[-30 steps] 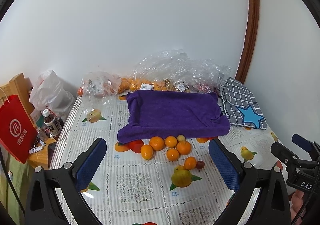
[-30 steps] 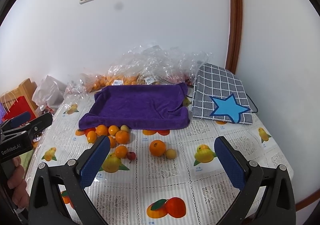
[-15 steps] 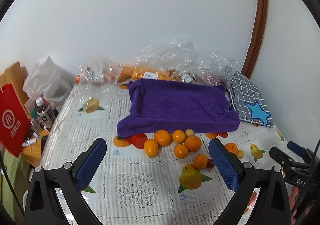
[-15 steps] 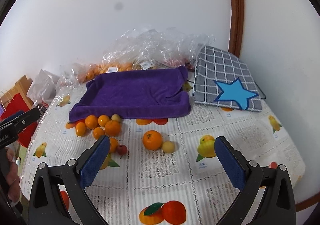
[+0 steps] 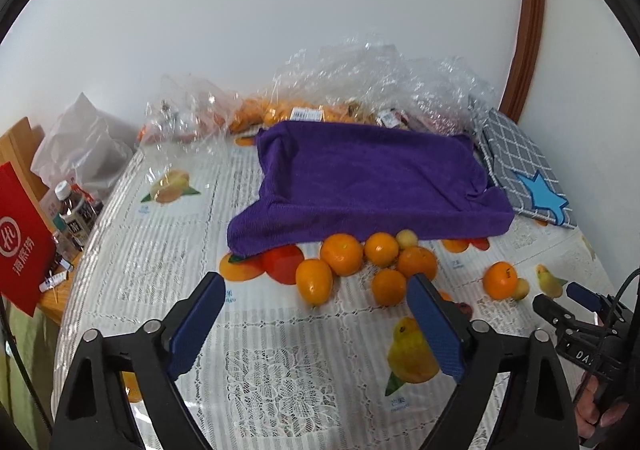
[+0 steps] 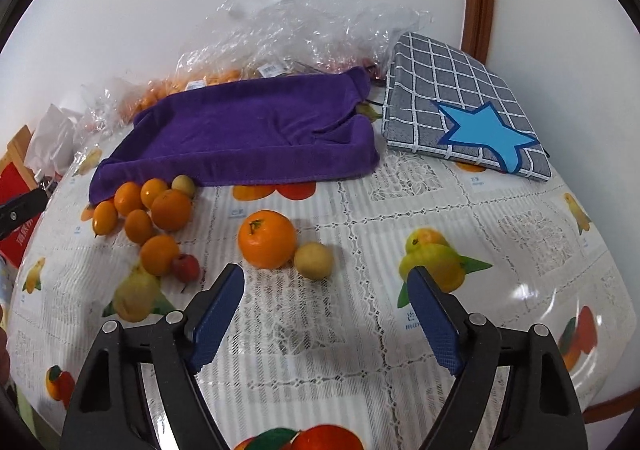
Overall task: Organize fruits
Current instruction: 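Grasp the pale yellow fruit with the right gripper while the left gripper grasps an orange kumquat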
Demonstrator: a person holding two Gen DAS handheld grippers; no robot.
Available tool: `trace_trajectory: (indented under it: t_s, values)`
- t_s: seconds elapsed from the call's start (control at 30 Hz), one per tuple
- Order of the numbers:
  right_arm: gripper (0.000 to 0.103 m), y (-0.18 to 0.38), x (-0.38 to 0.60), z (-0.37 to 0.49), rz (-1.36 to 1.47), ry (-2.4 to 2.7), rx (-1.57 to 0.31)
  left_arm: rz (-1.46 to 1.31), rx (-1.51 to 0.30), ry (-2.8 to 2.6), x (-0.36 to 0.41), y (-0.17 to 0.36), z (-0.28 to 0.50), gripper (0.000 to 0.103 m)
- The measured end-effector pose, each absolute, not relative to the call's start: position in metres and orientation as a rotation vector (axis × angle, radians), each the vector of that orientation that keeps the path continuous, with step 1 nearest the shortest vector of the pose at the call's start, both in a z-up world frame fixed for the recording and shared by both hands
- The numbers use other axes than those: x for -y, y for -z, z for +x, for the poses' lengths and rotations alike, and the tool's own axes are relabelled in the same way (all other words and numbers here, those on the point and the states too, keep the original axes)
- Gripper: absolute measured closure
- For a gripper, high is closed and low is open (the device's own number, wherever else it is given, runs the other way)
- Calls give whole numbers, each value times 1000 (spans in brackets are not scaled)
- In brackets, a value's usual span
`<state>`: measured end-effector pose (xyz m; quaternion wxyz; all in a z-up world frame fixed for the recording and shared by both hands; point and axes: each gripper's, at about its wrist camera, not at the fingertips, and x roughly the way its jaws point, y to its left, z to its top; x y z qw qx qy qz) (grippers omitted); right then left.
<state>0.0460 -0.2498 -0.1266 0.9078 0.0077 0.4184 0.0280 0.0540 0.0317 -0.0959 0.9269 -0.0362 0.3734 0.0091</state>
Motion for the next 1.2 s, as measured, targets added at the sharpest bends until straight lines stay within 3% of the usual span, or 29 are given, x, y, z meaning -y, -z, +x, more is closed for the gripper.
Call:
trace_trajectory:
  t_s: [0.1,0.17,0.83,1.07,1.2]
  values:
    - [31,136,256,51,58,-45,-892,-91,-793,-31,-37,107,60,24]
    - [46,142,259,56,80,-40,-923,-109,-813,-34,-42,114,63,29]
    - [59,165,247,80,-11,-103,-942,-101,-860,48,-42,138,77,32]
    - [75,167,248,81,-22,-100,-914,-140,-881,36,-50,157,85,32]
    - [76,166,252,82,2,-104,-914,-173,-894,28,-55,163,94,37]
